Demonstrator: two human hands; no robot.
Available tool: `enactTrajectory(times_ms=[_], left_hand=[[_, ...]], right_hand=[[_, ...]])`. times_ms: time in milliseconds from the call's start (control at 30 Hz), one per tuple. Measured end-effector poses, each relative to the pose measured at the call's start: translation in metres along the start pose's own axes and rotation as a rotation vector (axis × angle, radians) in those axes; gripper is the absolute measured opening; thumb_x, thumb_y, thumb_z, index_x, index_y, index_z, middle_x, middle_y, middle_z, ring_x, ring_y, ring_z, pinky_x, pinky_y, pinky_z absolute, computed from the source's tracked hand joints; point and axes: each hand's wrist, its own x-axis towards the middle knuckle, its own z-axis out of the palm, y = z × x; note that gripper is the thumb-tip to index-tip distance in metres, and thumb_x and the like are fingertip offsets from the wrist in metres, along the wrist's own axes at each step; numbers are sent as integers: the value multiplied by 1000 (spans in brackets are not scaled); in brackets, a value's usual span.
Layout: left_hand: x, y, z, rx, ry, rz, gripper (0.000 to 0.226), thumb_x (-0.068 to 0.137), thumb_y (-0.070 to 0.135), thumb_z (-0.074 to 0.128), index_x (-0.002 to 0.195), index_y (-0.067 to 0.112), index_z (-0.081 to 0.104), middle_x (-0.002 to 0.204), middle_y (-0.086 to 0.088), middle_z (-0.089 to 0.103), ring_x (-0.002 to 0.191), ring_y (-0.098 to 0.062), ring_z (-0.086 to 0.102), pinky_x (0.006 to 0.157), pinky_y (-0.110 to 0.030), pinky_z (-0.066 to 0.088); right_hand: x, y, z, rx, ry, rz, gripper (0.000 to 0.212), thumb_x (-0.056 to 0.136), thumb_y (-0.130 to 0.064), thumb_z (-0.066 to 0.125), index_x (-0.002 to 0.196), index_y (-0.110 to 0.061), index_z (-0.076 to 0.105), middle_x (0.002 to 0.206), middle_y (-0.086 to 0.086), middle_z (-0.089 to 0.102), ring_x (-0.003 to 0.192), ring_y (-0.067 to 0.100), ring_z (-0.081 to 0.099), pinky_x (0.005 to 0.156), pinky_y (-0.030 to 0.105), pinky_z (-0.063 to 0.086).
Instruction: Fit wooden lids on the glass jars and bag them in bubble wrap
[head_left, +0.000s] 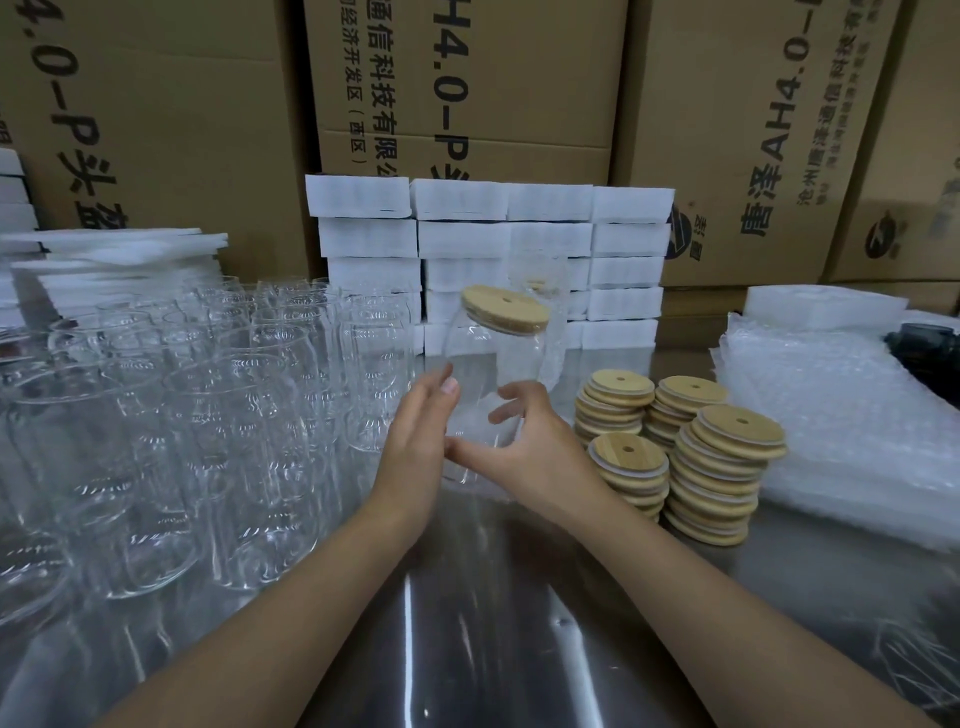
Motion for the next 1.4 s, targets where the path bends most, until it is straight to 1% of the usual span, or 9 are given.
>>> enactTrajectory(times_ms=[100, 300, 467, 567, 667, 833, 1067, 1267, 1400], left_hand=[[1, 3, 0, 50, 22, 41, 38, 99, 26, 49, 136, 22, 52, 137, 3, 53, 124, -2, 50, 107, -23, 36], [4, -1, 2, 83, 165, 93, 21, 97, 34, 52, 116, 31, 59, 125, 8, 55, 105, 11, 54, 84, -2, 40], [9, -7, 2, 81, 235, -34, 39, 95, 34, 57, 131, 22, 50, 121, 11, 54, 110, 1, 51, 92, -16, 34], [9, -8, 3, -12, 239, -151, 41, 96, 35, 55, 131, 16, 48, 118, 4, 56, 106, -7, 57, 94, -26, 46], [9, -5, 4, -133, 242, -251, 31, 97, 28, 53, 123, 13, 49, 99, 0, 59, 92, -21, 64, 70, -27, 57], [8, -3, 3, -166, 219, -288, 9, 98, 18, 51, 94, 12, 57, 75, -9, 62, 58, -15, 64, 51, -26, 56], [10, -8, 0, -78, 260, -195, 12, 95, 7, 53, 88, 12, 61, 69, -4, 58, 52, -7, 62, 47, -20, 52], [7, -7, 1, -22, 255, -109, 22, 92, -3, 48, 96, 16, 59, 65, -3, 56, 50, -1, 57, 47, -18, 50], [3, -1, 2, 63, 269, 96, 29, 92, 1, 51, 92, 28, 59, 71, 2, 58, 59, 2, 58, 52, -19, 51]], right_hand=[[2, 1, 2, 84, 36, 35, 87, 55, -68, 77, 124, -28, 41, 101, -25, 50, 91, -3, 55, 71, 19, 45], [8, 3, 3, 158, 174, 23, 74, 54, -60, 83, 106, -32, 39, 99, -22, 51, 89, -4, 53, 69, 15, 40], [11, 4, 0, 214, 283, 13, 70, 58, -53, 84, 107, -30, 39, 96, -21, 51, 92, 6, 55, 72, 19, 42], [12, 4, 0, 229, 300, 10, 69, 60, -49, 85, 108, -30, 39, 96, -21, 50, 92, 6, 53, 71, 18, 39], [11, 4, 1, 227, 299, 8, 69, 61, -46, 85, 110, -30, 39, 98, -20, 49, 97, 7, 52, 75, 19, 38], [10, 4, 0, 190, 299, -7, 72, 63, -44, 84, 117, -23, 43, 106, -12, 48, 102, 6, 48, 78, 18, 34], [12, 5, -1, 191, 320, -14, 79, 61, -44, 85, 124, -20, 43, 112, -8, 48, 102, 6, 46, 70, 7, 33], [12, 8, 0, 120, 341, -45, 81, 60, -47, 85, 123, -17, 44, 115, -4, 46, 106, 9, 46, 80, 16, 32], [11, 6, 1, 47, 321, -17, 84, 57, -55, 82, 123, -18, 44, 116, -7, 40, 110, 10, 44, 87, 23, 39]])
